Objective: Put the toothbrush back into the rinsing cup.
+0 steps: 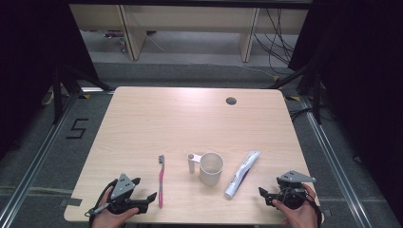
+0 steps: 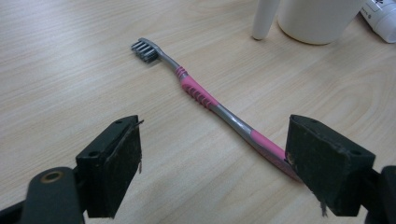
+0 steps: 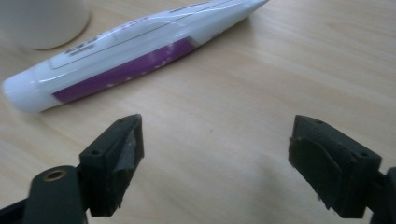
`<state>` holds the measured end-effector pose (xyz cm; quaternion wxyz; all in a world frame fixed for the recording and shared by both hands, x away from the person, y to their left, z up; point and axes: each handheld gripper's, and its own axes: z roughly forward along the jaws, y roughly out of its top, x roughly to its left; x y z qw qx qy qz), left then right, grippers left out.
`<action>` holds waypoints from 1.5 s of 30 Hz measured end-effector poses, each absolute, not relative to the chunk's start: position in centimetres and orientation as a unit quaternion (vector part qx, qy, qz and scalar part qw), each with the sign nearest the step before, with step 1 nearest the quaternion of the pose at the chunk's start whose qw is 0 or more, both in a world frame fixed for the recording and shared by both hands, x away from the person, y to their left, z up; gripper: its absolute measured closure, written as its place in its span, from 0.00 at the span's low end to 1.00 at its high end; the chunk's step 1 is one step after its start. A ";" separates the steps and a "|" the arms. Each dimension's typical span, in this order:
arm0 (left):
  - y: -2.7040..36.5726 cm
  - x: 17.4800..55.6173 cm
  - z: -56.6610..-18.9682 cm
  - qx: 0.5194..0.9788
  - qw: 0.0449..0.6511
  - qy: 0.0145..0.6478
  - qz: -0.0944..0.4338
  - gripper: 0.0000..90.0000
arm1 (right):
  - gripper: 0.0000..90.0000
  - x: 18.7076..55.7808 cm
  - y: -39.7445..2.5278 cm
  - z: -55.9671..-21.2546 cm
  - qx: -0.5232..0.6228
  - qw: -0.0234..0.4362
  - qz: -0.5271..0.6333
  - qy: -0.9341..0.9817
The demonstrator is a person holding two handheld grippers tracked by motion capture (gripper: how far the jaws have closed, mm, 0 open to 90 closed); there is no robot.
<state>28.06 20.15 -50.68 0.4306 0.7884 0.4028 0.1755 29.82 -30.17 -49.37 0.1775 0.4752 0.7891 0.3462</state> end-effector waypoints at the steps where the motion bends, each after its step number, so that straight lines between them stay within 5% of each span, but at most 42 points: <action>1: 20.0 28.1 -50.7 0.784 0.435 0.407 0.174 0.20 | 0.21 29.4 -30.0 -49.4 0.485 0.171 0.343 0.786; 45: 19.3 28.4 -50.5 0.786 0.431 0.413 0.160 0.25 | 0.25 29.5 -30.3 -49.5 0.465 0.187 0.341 0.795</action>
